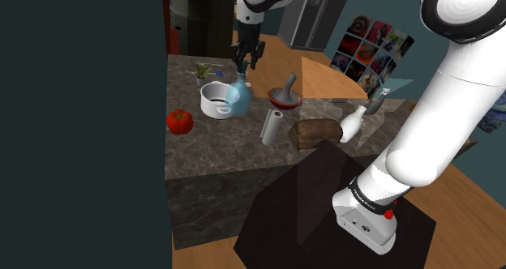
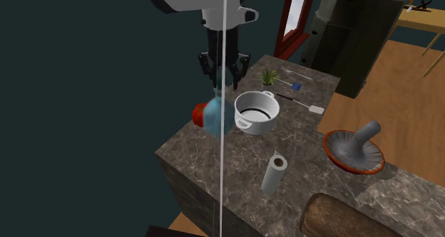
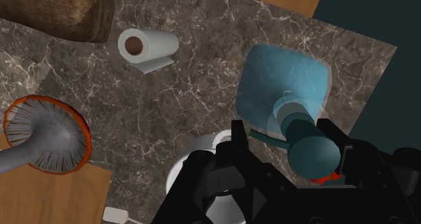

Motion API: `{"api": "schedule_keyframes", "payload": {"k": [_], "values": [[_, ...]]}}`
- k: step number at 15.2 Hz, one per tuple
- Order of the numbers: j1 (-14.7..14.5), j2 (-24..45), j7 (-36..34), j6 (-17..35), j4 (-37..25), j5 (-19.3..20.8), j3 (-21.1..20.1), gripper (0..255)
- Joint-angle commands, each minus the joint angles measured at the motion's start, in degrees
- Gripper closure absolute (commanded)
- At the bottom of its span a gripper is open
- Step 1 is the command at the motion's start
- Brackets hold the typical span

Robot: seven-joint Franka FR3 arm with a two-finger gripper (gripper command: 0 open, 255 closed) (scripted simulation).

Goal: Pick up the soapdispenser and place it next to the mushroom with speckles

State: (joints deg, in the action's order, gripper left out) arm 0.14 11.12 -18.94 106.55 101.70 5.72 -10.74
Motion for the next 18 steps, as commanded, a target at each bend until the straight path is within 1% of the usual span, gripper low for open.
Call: {"api": "schedule_keyframes", "payload": {"k": [1,13,18], "values": [[0.01,-0.36,0.15,-1.40,-1.06,-0.10,-0.02,255],[-0.10,-1.34,0.79,-10.10,-8.82,-0.45,-0.14,255],[3.65,-1.67,7.16,-9.53,-8.41,-0.29,2.57,255]]}}
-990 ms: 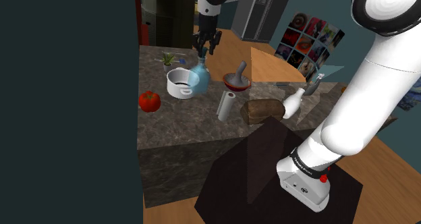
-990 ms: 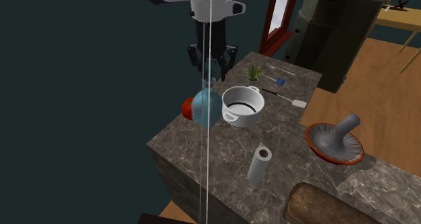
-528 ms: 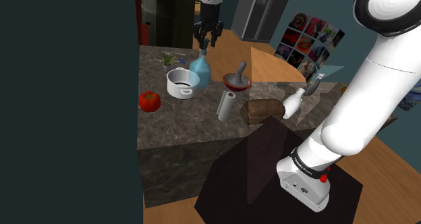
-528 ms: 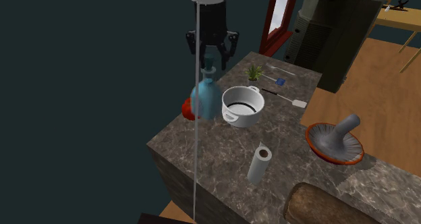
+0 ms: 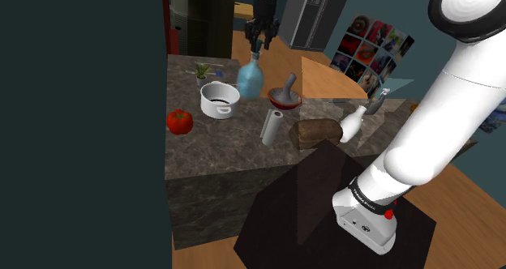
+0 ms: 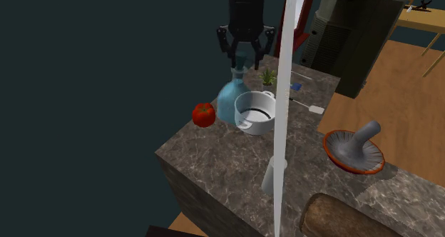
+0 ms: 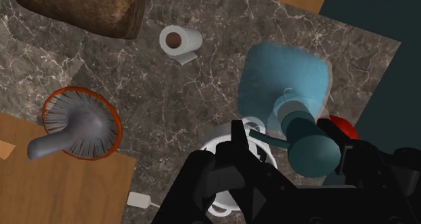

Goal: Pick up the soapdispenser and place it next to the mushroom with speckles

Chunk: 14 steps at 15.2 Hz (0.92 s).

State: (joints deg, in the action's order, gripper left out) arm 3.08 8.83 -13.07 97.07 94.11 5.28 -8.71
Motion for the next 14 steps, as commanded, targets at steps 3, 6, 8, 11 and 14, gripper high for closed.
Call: {"api": "schedule_keyframes", "payload": {"k": [3,6,8,11,14], "values": [[2.88,1.10,5.08,0.11,-1.44,0.30,2.17,255],[5.06,2.06,8.81,0.11,-2.72,0.45,3.73,255],[6.49,2.99,11.27,0.02,-3.96,0.53,4.75,255],[8.65,4.79,14.92,-0.30,-6.42,0.60,6.21,255],[10.81,7.12,18.52,-0.85,-9.65,0.58,7.58,255]]}}
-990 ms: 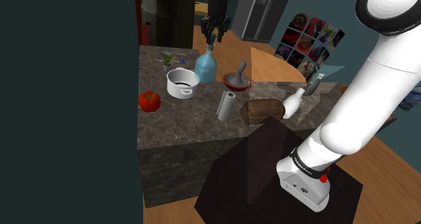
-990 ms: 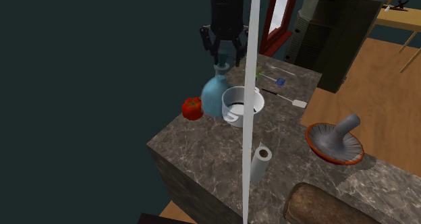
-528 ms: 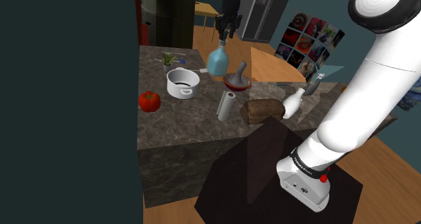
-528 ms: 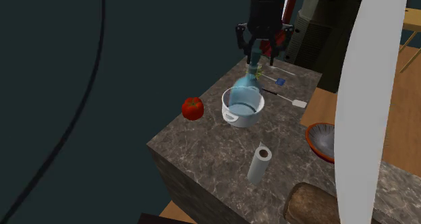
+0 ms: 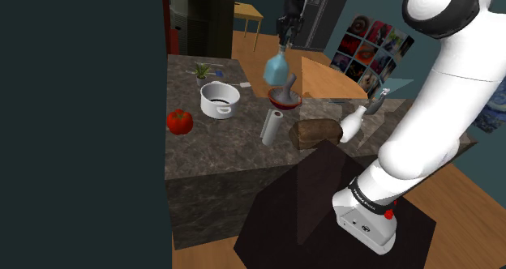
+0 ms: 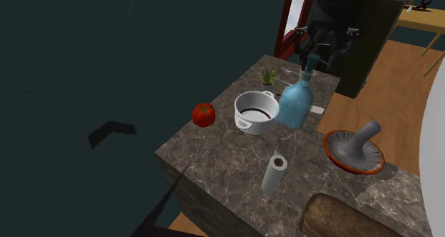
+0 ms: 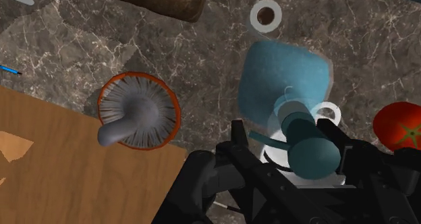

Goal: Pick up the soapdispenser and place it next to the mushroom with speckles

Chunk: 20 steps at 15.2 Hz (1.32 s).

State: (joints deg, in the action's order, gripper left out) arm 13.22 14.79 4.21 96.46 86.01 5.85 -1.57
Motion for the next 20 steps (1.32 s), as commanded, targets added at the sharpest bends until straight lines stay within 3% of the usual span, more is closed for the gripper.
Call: {"api": "schedule_keyframes", "payload": {"k": [1,9,20], "values": [[1.41,2.06,2.42,-0.49,-2.81,-0.02,0.86,255],[7.11,11.20,11.10,-3.94,-16.26,-0.62,3.60,255],[7.16,10.72,10.30,4.75,-7.05,-0.49,3.56,255]]}}
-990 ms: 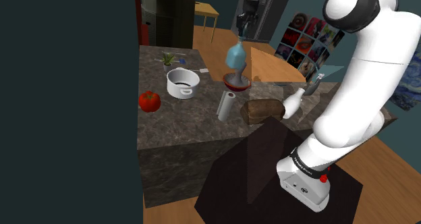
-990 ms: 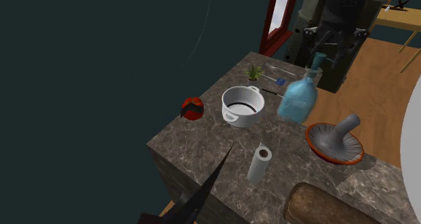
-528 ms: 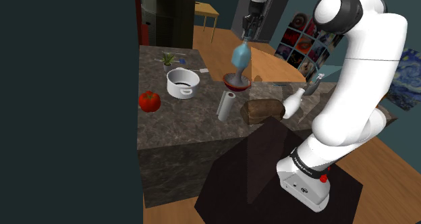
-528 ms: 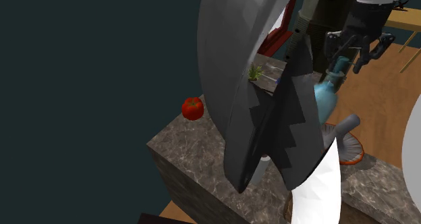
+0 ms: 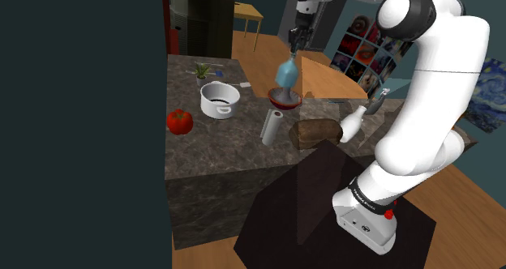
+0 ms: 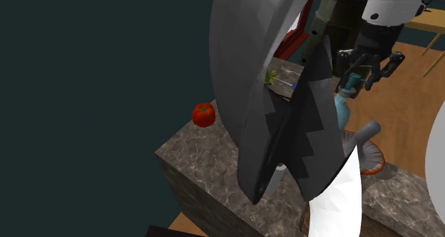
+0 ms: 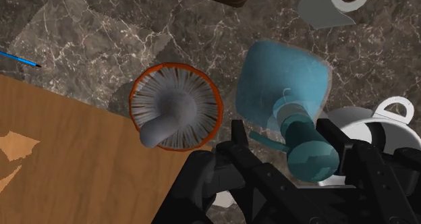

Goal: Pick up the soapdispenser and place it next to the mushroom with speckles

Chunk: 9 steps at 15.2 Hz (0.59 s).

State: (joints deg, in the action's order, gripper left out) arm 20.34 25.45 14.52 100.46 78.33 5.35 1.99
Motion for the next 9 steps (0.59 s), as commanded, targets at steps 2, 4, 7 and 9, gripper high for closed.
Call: {"api": "schedule_keyframes", "payload": {"k": [2,4,7,9], "values": [[0.05,0.18,-0.15,2.21,1.98,0.03,0.01,255],[0.06,0.36,-0.28,3.65,3.24,0.06,0.01,255],[0.08,0.73,-0.47,5.76,4.99,0.10,0.01,255],[0.09,1.04,-0.60,7.14,6.06,0.13,0.01,255]]}}
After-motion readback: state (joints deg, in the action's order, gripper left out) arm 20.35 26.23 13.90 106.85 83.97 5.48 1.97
